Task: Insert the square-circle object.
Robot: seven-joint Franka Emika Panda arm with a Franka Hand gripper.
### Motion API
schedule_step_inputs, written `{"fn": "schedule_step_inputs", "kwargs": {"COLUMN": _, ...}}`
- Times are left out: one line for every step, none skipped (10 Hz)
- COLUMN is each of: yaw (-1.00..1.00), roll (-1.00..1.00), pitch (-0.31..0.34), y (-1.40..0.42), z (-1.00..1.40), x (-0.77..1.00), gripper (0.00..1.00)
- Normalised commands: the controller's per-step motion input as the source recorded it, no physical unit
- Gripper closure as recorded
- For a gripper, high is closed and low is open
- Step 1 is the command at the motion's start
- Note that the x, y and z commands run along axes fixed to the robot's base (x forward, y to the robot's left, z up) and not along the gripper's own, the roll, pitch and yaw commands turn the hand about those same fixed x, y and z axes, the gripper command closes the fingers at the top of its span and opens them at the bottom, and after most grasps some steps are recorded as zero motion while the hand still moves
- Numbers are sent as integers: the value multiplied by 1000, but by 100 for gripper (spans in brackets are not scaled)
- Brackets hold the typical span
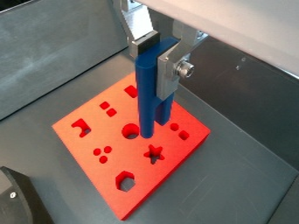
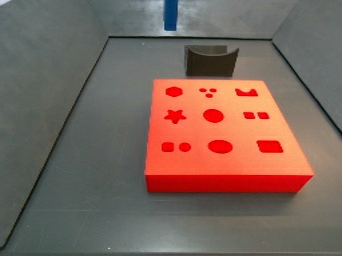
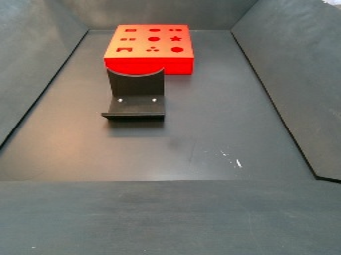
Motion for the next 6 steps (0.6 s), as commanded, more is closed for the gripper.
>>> {"fn": "schedule_step_inputs", "kwargs": {"yaw": -6, "roll": -14, "pitch": -73, "y": -169, "z": -154, "x": 23, "gripper": 100}}
{"fn": "schedule_step_inputs", "kwargs": {"yaw": -51, "roll": -46, "pitch": -151, "y": -463, "z": -314, "x": 597, "gripper": 100}}
{"fn": "schedule_step_inputs", "kwargs": {"yaw": -57, "roll": 0, "pitch": -173, "y": -614, "z": -491, "x": 723, "gripper": 100}}
{"fn": "schedule_step_inputs", "kwargs": {"yaw": -89, "roll": 29, "pitch": -291, "y": -754, "z": -617, "x": 517, "gripper": 100}}
{"fn": "schedule_step_inputs", "kwargs": {"yaw": -71, "roll": 63, "pitch": -207, "y": -706, "z": -620, "x": 677, "gripper": 100}}
{"fn": "schedule_step_inputs", "kwargs": {"yaw": -109, "roll": 134, "pitch": -124, "y": -657, "z": -526, "x": 729, "gripper": 100}}
